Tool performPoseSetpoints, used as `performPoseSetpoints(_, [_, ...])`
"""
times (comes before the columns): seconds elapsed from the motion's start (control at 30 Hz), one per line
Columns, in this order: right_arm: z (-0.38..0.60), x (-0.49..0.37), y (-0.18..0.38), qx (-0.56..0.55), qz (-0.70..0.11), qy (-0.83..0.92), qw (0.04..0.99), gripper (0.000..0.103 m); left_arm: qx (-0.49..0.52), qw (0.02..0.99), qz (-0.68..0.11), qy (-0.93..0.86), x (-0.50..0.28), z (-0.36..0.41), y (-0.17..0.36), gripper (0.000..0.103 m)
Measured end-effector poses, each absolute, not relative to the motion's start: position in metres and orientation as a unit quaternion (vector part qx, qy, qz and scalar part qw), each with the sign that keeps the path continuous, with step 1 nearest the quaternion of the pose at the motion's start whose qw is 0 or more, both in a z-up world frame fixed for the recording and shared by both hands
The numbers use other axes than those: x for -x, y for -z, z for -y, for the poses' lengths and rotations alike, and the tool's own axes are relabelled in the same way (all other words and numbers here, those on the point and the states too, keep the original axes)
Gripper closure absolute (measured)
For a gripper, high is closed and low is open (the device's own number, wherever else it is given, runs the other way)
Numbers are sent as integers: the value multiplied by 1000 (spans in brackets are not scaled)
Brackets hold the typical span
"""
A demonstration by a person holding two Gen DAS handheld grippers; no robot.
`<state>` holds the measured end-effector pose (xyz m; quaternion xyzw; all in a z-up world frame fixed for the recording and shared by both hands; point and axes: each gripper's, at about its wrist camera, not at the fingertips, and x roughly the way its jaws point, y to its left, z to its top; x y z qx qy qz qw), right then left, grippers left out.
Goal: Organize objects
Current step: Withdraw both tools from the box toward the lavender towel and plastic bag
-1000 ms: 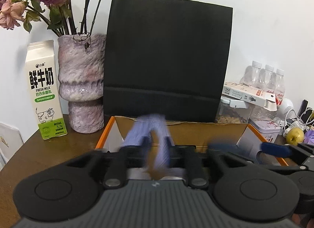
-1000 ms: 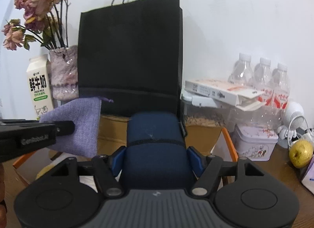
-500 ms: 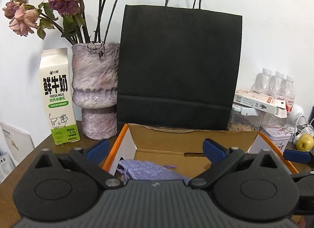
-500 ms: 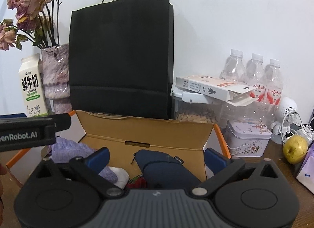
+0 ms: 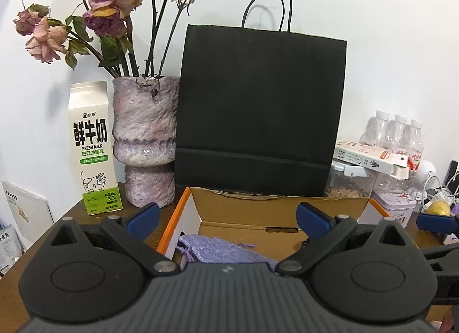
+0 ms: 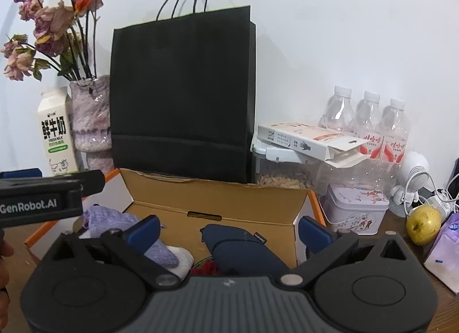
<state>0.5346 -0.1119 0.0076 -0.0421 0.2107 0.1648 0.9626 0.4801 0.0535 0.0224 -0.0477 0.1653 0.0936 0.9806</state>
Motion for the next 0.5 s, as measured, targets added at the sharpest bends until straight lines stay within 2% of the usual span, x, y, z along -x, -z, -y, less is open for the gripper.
performPoseSetpoints(0.5, [143, -473, -28, 50, -187, -174, 966, 0, 61, 982, -161, -82, -417, -42, -34, 0])
